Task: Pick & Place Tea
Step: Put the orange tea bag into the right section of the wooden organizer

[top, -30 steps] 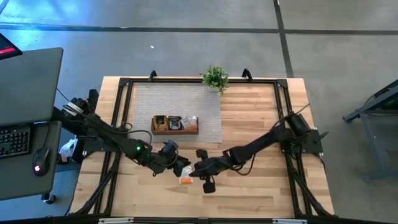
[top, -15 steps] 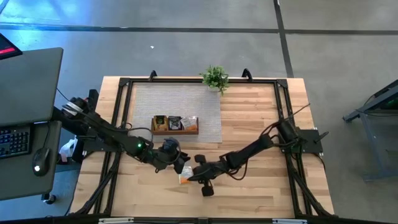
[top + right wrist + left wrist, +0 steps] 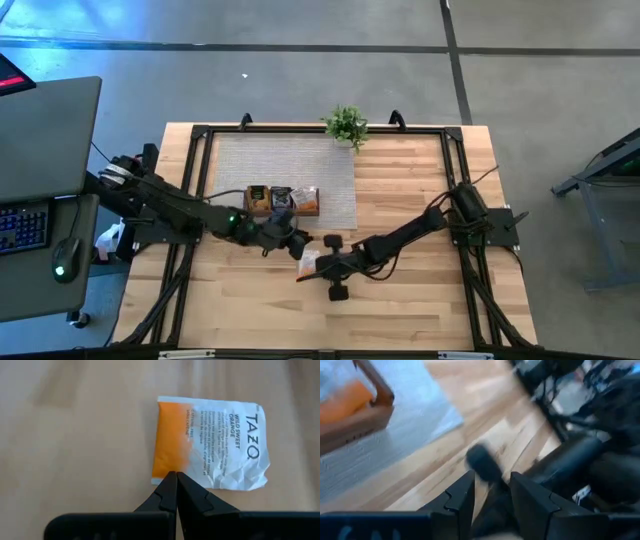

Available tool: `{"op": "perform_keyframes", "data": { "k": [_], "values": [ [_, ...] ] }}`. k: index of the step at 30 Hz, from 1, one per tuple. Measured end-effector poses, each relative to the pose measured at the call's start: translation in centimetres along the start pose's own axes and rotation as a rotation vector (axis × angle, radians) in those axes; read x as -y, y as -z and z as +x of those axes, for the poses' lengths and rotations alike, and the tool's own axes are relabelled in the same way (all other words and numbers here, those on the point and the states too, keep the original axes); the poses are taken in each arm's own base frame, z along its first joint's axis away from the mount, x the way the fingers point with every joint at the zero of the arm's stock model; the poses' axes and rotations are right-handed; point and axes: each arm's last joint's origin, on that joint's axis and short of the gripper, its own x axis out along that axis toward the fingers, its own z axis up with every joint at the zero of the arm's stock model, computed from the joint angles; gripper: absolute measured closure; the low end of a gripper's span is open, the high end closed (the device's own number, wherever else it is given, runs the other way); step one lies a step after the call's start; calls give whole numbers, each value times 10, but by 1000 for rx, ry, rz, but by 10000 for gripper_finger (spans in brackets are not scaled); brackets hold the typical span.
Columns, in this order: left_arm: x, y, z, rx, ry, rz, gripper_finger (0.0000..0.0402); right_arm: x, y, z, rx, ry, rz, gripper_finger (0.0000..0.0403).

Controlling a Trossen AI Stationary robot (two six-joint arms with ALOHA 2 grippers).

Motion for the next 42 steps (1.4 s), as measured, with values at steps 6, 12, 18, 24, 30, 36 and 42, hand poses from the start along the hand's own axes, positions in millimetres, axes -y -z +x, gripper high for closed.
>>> {"op": "perform_keyframes", "data": {
  "k": [6, 12, 18, 24, 30, 36, 42],
  "values": [
    [-27, -7, 7, -267, -129, 46, 277, 6, 2, -29, -127, 102, -108, 402],
    [-36, 2, 19, -321, -190, -12, 277, 4, 5, -25, -143, 88, -173, 403],
    [-40, 16, 42, -352, -155, -21, 277, 3, 5, -21, -130, 89, -193, 403],
    [-55, 23, 60, -446, -220, -157, 277, -1, 2, -19, -82, 73, -237, 403],
    [-60, 29, 69, -434, -249, -212, 277, -1, 1, -19, -66, 69, -258, 403],
    [-56, 27, 73, -367, -195, -196, 277, -1, -1, -18, -49, 78, -273, 403],
    [-56, 28, 72, -389, -185, -193, 311, -1, -2, -18, -40, 98, -285, 403]
  ]
}}
